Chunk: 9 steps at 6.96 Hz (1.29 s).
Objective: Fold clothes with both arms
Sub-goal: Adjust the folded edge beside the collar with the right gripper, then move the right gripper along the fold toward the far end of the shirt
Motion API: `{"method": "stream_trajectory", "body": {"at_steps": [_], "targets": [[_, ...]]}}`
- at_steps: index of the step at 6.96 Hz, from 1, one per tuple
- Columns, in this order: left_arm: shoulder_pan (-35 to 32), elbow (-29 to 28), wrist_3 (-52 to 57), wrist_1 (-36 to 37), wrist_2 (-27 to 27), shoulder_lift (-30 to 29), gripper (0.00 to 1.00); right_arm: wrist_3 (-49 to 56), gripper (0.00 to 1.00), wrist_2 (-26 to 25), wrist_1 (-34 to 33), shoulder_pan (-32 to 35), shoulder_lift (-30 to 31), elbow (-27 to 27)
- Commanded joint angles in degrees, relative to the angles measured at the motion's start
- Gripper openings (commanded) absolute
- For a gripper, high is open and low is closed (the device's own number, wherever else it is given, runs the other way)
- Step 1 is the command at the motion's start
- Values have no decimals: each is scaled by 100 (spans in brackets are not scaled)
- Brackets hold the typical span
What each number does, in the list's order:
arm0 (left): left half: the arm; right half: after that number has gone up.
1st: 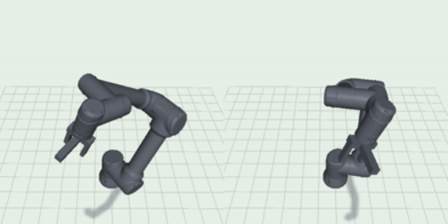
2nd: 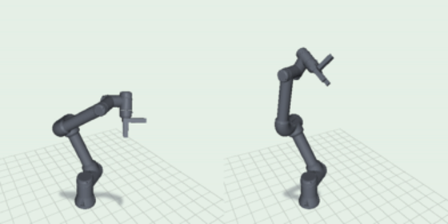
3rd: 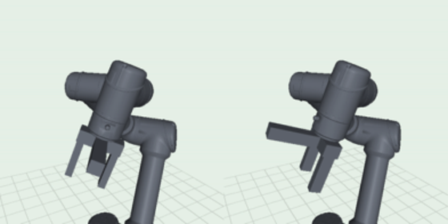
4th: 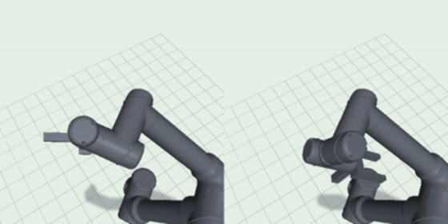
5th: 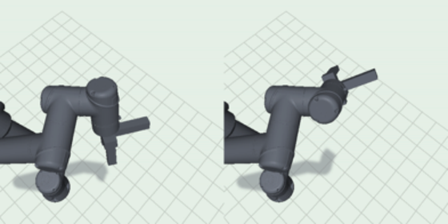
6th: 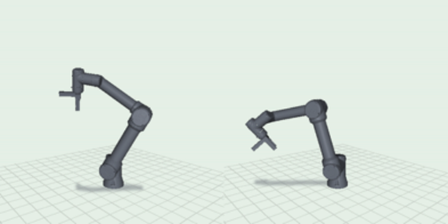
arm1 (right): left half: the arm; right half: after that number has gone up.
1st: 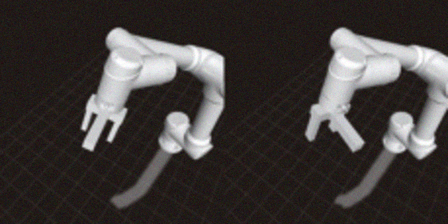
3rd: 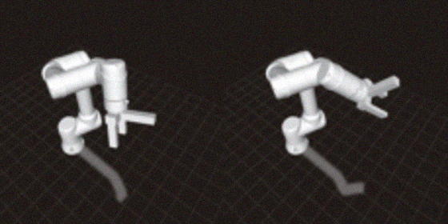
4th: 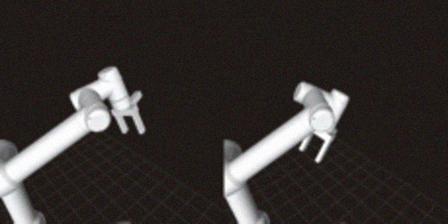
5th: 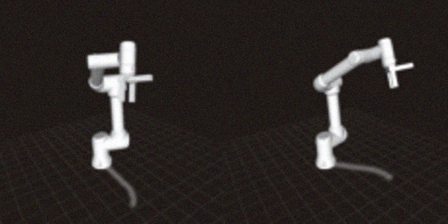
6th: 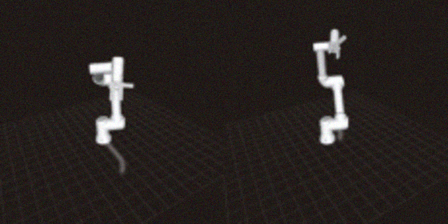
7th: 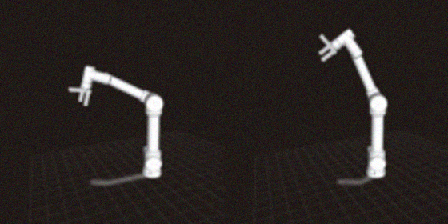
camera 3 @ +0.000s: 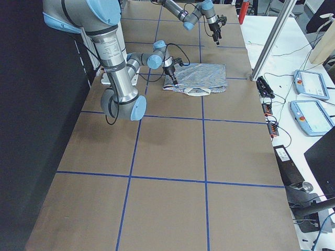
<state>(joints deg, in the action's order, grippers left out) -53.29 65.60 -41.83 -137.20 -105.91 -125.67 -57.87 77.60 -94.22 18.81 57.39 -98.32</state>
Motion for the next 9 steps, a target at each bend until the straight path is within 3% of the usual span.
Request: {"method": "stream_trajectory", "body": {"at_steps": [1, 4, 6, 7, 9], "targets": [[3, -3, -1, 0, 0, -1, 100, 4, 36, 0, 0, 35, 201, -125], [3, 6, -1, 0, 0, -1, 100, 4, 36, 0, -183, 61, 755, -643], [3, 6, 8, 0, 0, -1, 100, -5, 42, 0, -194, 70, 844, -758], [3, 6, 8, 0, 0, -1, 100, -5, 48, 0, -194, 52, 757, -820], [3, 6, -1, 0, 0, -1, 100, -31, 48, 9, -202, 253, 171, -506]]}}
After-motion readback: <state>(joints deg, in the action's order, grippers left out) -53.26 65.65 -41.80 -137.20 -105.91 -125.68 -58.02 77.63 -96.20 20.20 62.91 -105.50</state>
